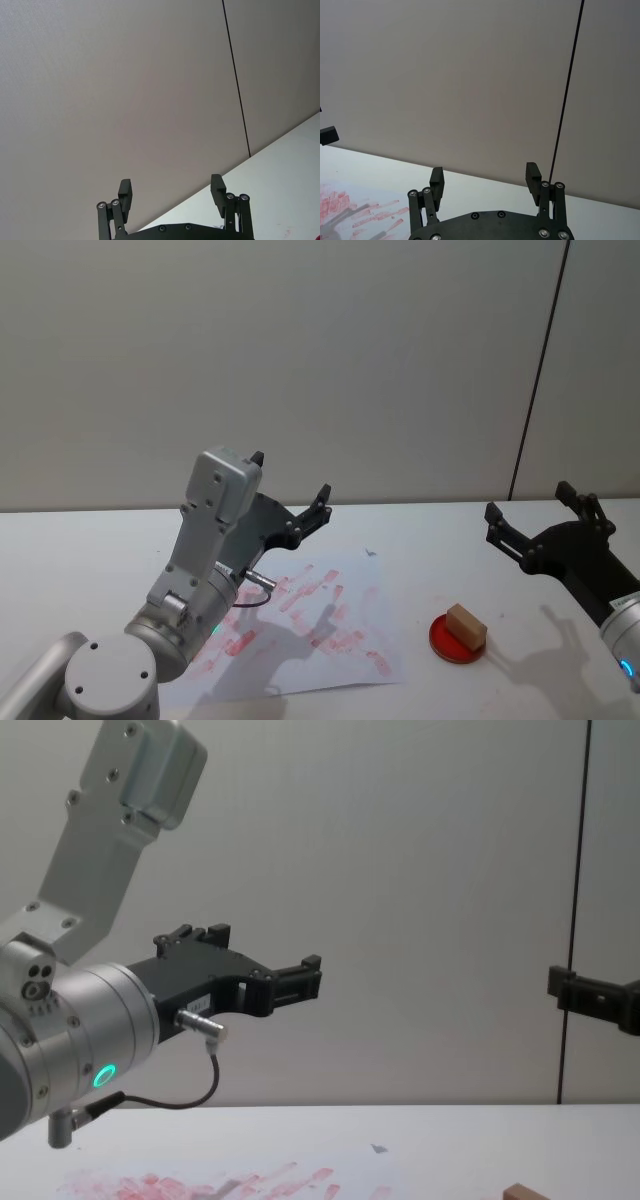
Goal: Use the one hand to pick up the stamp and affix it onto the A4 paper.
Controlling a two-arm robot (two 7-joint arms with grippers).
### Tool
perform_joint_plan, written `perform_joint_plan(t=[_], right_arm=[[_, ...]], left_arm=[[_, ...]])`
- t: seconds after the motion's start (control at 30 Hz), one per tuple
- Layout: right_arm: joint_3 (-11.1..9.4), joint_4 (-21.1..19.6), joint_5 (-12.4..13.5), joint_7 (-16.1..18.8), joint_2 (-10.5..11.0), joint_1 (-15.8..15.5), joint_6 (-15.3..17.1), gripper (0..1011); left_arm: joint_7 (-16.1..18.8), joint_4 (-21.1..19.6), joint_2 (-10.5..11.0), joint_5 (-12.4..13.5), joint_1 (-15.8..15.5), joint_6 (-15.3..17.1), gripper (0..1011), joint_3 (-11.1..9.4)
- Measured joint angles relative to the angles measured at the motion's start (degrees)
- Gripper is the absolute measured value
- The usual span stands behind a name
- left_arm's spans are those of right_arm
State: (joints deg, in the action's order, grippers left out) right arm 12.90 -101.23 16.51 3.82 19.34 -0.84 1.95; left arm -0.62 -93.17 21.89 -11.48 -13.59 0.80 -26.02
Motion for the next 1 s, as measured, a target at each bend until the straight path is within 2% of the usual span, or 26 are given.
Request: perform_joint_plan(t=[0.8, 0.9, 1.0], right_arm=[[0.01, 0.01, -0.02, 0.07, -0.01, 0.04, 0.00, 1001], [-0.10, 0.01, 0.34, 0.27, 0.01, 0.09, 0.02, 1001], [-0.60, 0.00, 1.76, 0.83, 0.39, 0.09, 0.35, 1001]], left_arm=[[0.00, 0.00, 0.00, 0.00, 0.00, 0.00, 1001, 0.00], [0.00, 0.00, 0.00, 0.00, 0.00, 0.00, 1001, 0.00], [0.00, 0.00, 0.00, 0.00, 0.00, 0.00, 1001, 0.00]])
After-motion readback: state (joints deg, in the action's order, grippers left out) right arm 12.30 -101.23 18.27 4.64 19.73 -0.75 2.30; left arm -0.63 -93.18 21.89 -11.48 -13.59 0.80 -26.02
